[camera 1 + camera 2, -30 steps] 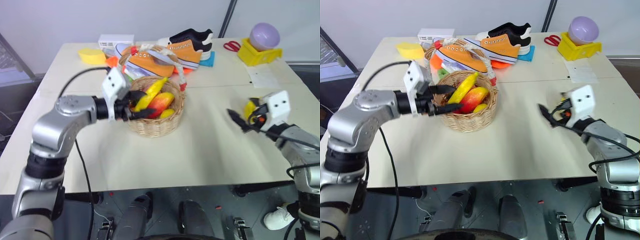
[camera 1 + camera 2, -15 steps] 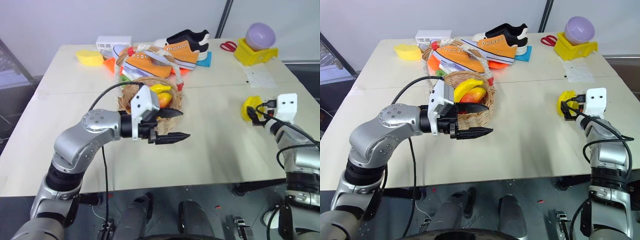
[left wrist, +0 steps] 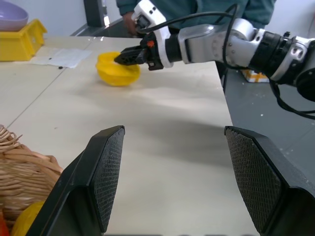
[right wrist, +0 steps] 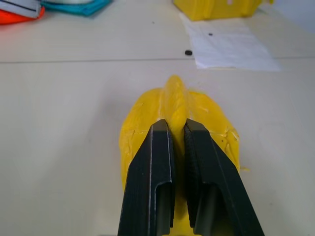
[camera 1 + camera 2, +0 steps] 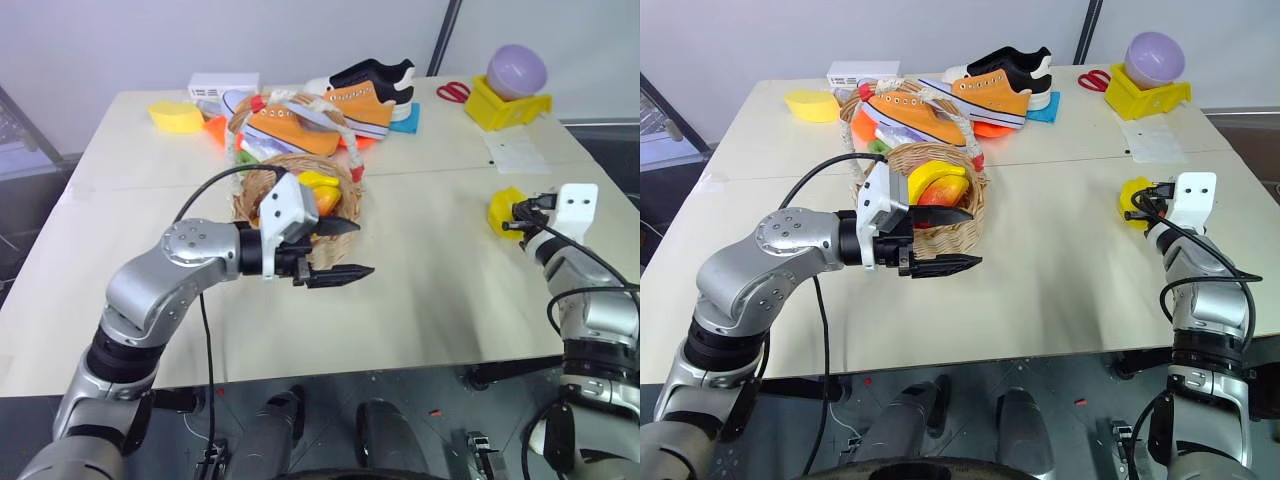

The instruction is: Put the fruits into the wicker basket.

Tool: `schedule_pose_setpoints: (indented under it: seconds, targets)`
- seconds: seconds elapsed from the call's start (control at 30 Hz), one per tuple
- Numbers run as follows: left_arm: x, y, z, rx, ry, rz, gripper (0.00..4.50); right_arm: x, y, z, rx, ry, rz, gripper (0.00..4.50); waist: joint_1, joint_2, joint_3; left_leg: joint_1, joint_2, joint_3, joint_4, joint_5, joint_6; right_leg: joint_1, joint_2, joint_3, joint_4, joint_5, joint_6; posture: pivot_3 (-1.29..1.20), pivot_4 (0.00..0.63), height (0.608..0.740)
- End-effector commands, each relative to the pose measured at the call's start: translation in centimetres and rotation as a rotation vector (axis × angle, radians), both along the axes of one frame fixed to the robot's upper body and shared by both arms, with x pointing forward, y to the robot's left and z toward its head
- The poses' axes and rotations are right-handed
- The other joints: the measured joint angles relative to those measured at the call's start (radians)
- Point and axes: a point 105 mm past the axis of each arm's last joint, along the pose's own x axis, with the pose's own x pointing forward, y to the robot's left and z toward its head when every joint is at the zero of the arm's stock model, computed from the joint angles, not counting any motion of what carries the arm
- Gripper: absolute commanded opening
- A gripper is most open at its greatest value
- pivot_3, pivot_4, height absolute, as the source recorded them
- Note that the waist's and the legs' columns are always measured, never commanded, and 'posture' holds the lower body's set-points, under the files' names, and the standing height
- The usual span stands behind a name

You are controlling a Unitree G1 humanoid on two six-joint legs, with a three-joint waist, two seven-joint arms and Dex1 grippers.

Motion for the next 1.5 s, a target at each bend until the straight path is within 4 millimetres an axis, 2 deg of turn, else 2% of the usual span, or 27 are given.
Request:
schedule_pose_setpoints:
  seconds: [0.03,0.07,0.1,0.17,0.27,0.3,0.43,0.53,0.63,0.67,0.77,0.83,0.93,1.07,1.17,1.27,1.5]
  targets:
    - [0.9,2.5,0.4,-0.013,-0.028,0.096,3.49,-0.8,2.3,4.3,-0.072,-0.127,0.133,0.01,-0.004,0.002,0.000,0.000,0.000,0.000,0.000,0.000,0.000,0.000,0.000,0.001,0.000,0.000,0.000,0.00,0.150,0.740]
    - [1.2,3.5,0.2,-0.009,-0.022,0.132,3.49,-1.3,3.6,5.1,-0.104,-0.142,0.219,0.01,-0.005,0.003,0.001,0.000,0.000,0.000,-0.001,0.000,0.000,0.000,0.000,0.001,0.000,0.000,0.000,0.00,0.150,0.740]
    - [1.7,5.0,0.0,-0.008,-0.011,0.186,3.49,-2.2,5.9,6.1,-0.144,-0.160,0.353,0.01,-0.004,0.004,0.001,0.000,0.001,0.000,-0.001,0.000,0.000,-0.001,-0.001,0.001,0.000,0.000,0.000,0.00,0.150,0.740]
    - [2.6,8.5,-0.5,-0.003,0.019,0.305,3.49,-5.0,11.5,8.1,-0.184,-0.194,0.674,0.01,-0.007,0.007,0.003,0.000,0.001,0.000,-0.001,0.000,0.000,-0.001,-0.001,0.001,0.000,-0.001,-0.001,0.00,0.150,0.740]
    - [2.8,11.6,-0.8,-0.010,0.033,0.390,3.49,-7.8,16.7,9.6,-0.141,-0.212,0.942,0.01,-0.008,0.007,0.003,0.000,0.004,0.000,-0.002,-0.001,0.000,-0.002,0.000,0.001,0.000,-0.001,-0.002,0.00,0.150,0.740]
    - [2.8,12.6,-0.8,-0.018,0.031,0.416,3.49,-8.0,18.7,9.9,-0.126,-0.215,1.005,0.01,-0.008,0.007,0.003,0.000,0.004,0.000,-0.002,-0.001,0.000,-0.001,0.000,0.001,0.000,-0.001,-0.002,0.00,0.150,0.740]
    - [2.7,13.9,-0.6,-0.033,0.009,0.444,3.49,-7.0,23.6,9.9,-0.146,-0.207,1.070,0.01,0.002,0.006,0.002,0.000,0.004,0.000,-0.001,-0.003,-0.002,-0.004,-0.001,0.001,-0.003,-0.001,-0.004,0.00,0.150,0.740]
    - [2.5,13.9,-0.5,-0.041,-0.002,0.441,3.49,-4.9,26.3,10.2,-0.099,-0.213,1.025,0.01,0.004,0.005,0.002,-0.001,0.003,0.000,-0.002,-0.003,-0.003,-0.006,-0.002,0.001,-0.004,-0.001,-0.004,0.00,0.150,0.740]
    - [2.1,13.5,-0.2,-0.058,-0.018,0.431,3.49,-2.3,28.5,9.4,-0.111,-0.185,0.962,0.01,-0.001,0.005,0.002,-0.004,0.003,0.000,-0.002,-0.002,-0.003,-0.010,-0.001,0.001,-0.003,-0.001,-0.003,0.00,0.150,0.740]
    - [2.0,13.4,-0.2,-0.060,-0.021,0.430,3.49,-1.9,28.9,9.2,-0.113,-0.180,0.956,0.01,-0.001,0.005,0.002,-0.004,0.003,0.000,-0.002,-0.002,-0.003,-0.010,-0.001,0.001,-0.003,0.000,-0.003,0.00,0.150,0.740]
    - [1.8,13.2,-0.2,-0.062,-0.022,0.429,3.49,-2.0,29.3,9.1,-0.110,-0.187,0.980,1.21,0.000,0.006,0.002,-0.004,0.003,0.000,-0.002,-0.002,-0.003,-0.011,0.000,0.001,-0.001,0.001,0.000,0.00,0.150,0.740]
    - [1.7,13.1,-0.1,-0.067,-0.025,0.429,3.49,-2.4,29.5,9.5,-0.125,-0.217,1.002,2.23,-0.002,0.006,0.002,-0.004,0.002,0.000,-0.002,-0.002,-0.003,-0.011,0.001,0.001,0.000,0.002,0.000,0.00,0.150,0.740]
    - [1.5,12.9,0.1,-0.077,-0.036,0.423,3.49,-4.1,29.3,10.6,-0.170,-0.297,1.064,3.77,-0.003,0.006,0.002,-0.004,0.003,0.000,-0.002,-0.002,-0.003,-0.011,0.001,0.001,0.001,0.002,0.000,0.00,0.150,0.740]
    - [1.4,12.6,0.6,-0.101,-0.069,0.409,3.49,-6.9,26.8,11.4,-0.186,-0.333,1.150,3.77,0.003,0.006,0.002,-0.004,0.003,0.000,-0.002,-0.002,-0.003,-0.010,0.000,0.001,0.000,0.002,0.000,0.00,0.150,0.740]
    - [1.2,12.2,1.1,-0.146,-0.095,0.387,3.49,-7.0,24.3,11.4,-0.188,-0.305,1.096,3.77,0.001,0.005,0.002,-0.004,0.003,0.000,-0.002,-0.002,-0.003,-0.010,0.000,0.001,0.000,0.001,-0.001,0.00,0.150,0.740]
    - [1.2,11.6,1.6,-0.190,-0.112,0.363,3.49,-5.4,23.1,11.3,-0.160,-0.292,0.989,3.77,-0.005,0.006,0.002,-0.003,0.003,0.000,-0.002,-0.002,-0.003,-0.010,0.000,0.001,0.000,0.000,-0.003,0.00,0.150,0.740]
    - [1.7,10.8,1.4,-0.213,-0.098,0.339,3.49,-0.2,23.9,10.1,-0.076,-0.263,0.840,3.77,-0.007,0.006,0.002,-0.004,0.004,0.001,-0.002,-0.001,-0.003,-0.010,0.001,0.002,0.001,0.001,-0.002,0.00,0.150,0.740]
